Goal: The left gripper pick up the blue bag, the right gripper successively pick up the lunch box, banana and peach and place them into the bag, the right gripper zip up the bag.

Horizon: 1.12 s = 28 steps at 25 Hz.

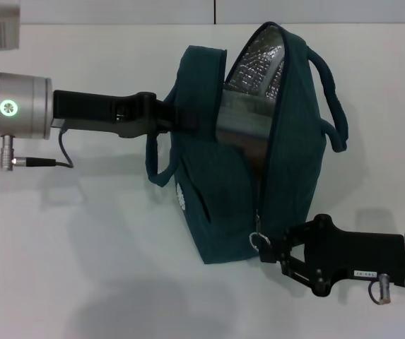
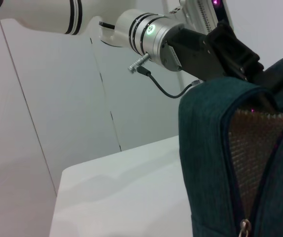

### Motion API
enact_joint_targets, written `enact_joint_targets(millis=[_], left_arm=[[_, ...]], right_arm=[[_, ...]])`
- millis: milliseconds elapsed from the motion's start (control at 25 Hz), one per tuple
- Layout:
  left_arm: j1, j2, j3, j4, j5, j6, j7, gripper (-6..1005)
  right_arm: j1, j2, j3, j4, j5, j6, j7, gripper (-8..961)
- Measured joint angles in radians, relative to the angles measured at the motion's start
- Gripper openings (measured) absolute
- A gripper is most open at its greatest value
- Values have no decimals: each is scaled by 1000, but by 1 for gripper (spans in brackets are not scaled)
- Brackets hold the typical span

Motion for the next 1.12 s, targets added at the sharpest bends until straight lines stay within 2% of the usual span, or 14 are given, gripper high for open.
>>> enact_joint_targets(millis=[1120], left_arm=[[-2,-4,4,0,-1,4,0,44]], right_arm=[[3,0,-9,-1,26,25,0,27]])
